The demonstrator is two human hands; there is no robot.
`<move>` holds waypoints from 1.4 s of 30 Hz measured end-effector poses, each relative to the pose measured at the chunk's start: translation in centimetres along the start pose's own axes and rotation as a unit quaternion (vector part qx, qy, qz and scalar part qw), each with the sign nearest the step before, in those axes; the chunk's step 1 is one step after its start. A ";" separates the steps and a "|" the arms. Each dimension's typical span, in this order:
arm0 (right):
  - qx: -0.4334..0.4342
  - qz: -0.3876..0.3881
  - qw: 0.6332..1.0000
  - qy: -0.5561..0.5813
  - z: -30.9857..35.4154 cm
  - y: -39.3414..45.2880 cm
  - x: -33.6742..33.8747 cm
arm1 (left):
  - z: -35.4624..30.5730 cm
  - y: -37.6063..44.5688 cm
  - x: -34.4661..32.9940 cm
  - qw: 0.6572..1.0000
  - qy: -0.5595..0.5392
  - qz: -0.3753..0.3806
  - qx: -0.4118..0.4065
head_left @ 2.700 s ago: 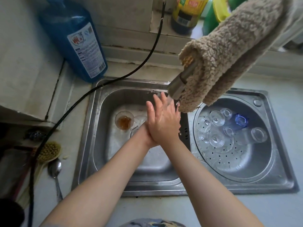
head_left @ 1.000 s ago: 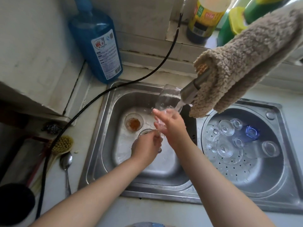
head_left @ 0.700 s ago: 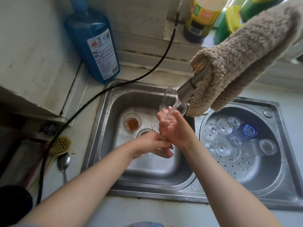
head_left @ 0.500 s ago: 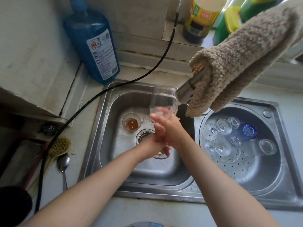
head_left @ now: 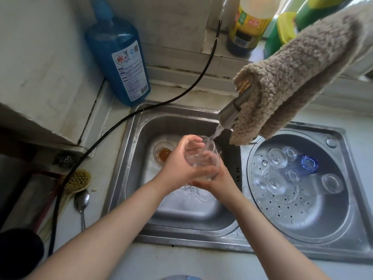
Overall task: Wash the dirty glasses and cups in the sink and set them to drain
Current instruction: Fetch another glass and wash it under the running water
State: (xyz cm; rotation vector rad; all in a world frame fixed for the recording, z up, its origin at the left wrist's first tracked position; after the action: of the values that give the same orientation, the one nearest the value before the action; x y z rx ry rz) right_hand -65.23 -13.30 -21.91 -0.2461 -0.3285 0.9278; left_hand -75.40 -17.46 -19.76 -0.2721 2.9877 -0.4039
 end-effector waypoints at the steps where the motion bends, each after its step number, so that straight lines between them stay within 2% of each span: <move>1: -0.004 0.007 1.000 0.003 -0.1 -0.2 0.2 | -0.4 -0.1 -0.2 0.999 0.036 -0.003 -0.014; 5: -0.005 -0.007 1.000 -0.016 -0.2 -1.3 2.0 | -2.0 -0.8 -0.6 0.990 0.130 -0.026 -0.057; 7: -0.009 -0.012 0.999 -0.032 -0.3 -1.4 2.2 | -2.4 -0.7 -0.7 0.989 0.129 -0.031 -0.064; 11: -0.032 0.022 0.998 -0.053 -1.2 -0.4 0.9 | -2.3 -0.9 -1.7 0.994 0.105 0.007 -0.027; 12: -0.035 0.025 0.998 -0.046 -1.5 -0.3 0.7 | -2.8 -1.1 -1.5 0.988 0.152 0.002 -0.038; 13: -0.038 0.023 0.998 -0.039 -2.0 -0.2 0.7 | -3.8 -1.5 -1.0 0.970 0.229 -0.015 -0.084; 14: -0.041 0.020 0.999 -0.028 -2.3 -0.1 0.8 | -5.4 -2.1 -0.7 0.932 0.324 -0.036 -0.161; 15: -0.044 0.014 0.999 -0.019 -2.5 0.0 1.0 | -6.9 -2.8 -0.7 0.873 0.416 -0.057 -0.249; 16: -0.045 0.008 0.999 -0.017 -2.7 0.3 1.1 | -7.7 -3.3 -1.1 0.811 0.492 -0.052 -0.312; 17: -0.043 0.003 0.999 -0.022 -2.8 0.5 1.3 | -7.9 -3.3 -1.7 0.761 0.552 -0.018 -0.341; 18: -0.040 -0.001 0.999 -0.030 -2.8 0.8 1.4 | -7.2 -2.6 -2.4 0.726 0.598 0.047 -0.334; 19: -0.032 -0.006 0.999 -0.039 -2.7 1.1 1.4 | -6.1 -1.7 -3.0 0.697 0.644 0.130 -0.288; 21: -0.016 -0.012 0.997 -0.072 -2.6 1.5 1.5 | -2.6 -0.1 -3.2 0.627 0.719 0.273 -0.123; 22: -0.006 -0.012 0.996 -0.091 -2.4 1.6 1.5 | -1.5 0.5 -2.9 0.590 0.744 0.310 -0.056; 23: 0.003 -0.011 0.994 -0.106 -2.3 1.7 1.7 | -1.0 0.9 -2.8 0.564 0.756 0.331 -0.027; 25: 0.016 -0.004 0.994 -0.105 -2.1 1.7 2.1 | -1.2 1.5 -3.5 0.546 0.759 0.351 -0.048; 27: 0.015 0.000 0.996 -0.092 -2.4 1.7 2.7 | -1.2 1.9 -4.0 0.574 0.733 0.363 -0.051; 29: 0.008 -0.006 0.994 -0.109 -2.6 1.7 3.0 | -0.4 2.1 -4.1 0.608 0.696 0.383 -0.003; 31: -0.002 -0.030 0.993 -0.111 -2.9 1.6 3.3 | 0.1 2.1 -4.3 0.632 0.670 0.387 0.029; 33: -0.010 -0.074 0.992 -0.105 -3.0 1.4 3.5 | 0.2 2.4 -4.2 0.674 0.633 0.376 0.059; 35: -0.004 -0.119 0.983 -0.143 -2.7 1.0 3.6 | 0.0 2.5 -3.9 0.743 0.557 0.356 0.104; 37: 0.015 -0.143 0.971 -0.190 -2.4 0.9 3.7 | -0.3 2.3 -3.6 0.839 0.409 0.324 0.152; 39: 0.014 -0.131 0.977 -0.167 -2.3 1.2 3.8 | -1.4 2.3 -2.8 0.908 0.301 0.251 0.145; 40: 0.010 -0.099 0.988 -0.122 -2.4 1.6 3.5 | -2.4 2.5 -2.2 0.921 0.310 0.208 0.106; 41: 0.008 -0.053 0.995 -0.079 -2.3 1.9 3.0 | -3.3 2.6 -1.8 0.917 0.355 0.170 0.057; 42: 0.006 -0.010 0.999 -0.053 -2.2 2.1 2.4 | -4.3 2.5 -1.9 0.898 0.413 0.150 0.007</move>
State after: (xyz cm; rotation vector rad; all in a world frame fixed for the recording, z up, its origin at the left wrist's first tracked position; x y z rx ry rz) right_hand -64.57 -10.26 -24.21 -0.1829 -0.4223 0.9253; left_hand -74.54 -13.67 -16.18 0.4991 3.7402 -0.6285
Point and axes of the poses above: each hand's wrist, its own y-axis towards the middle knuckle, its own x-axis out of the back of the hand, z = x × y, the point moved 9 cm from there along y, towards the middle knuckle, and after that the axes turned 9 degrees about z, right-handed, at the moved point
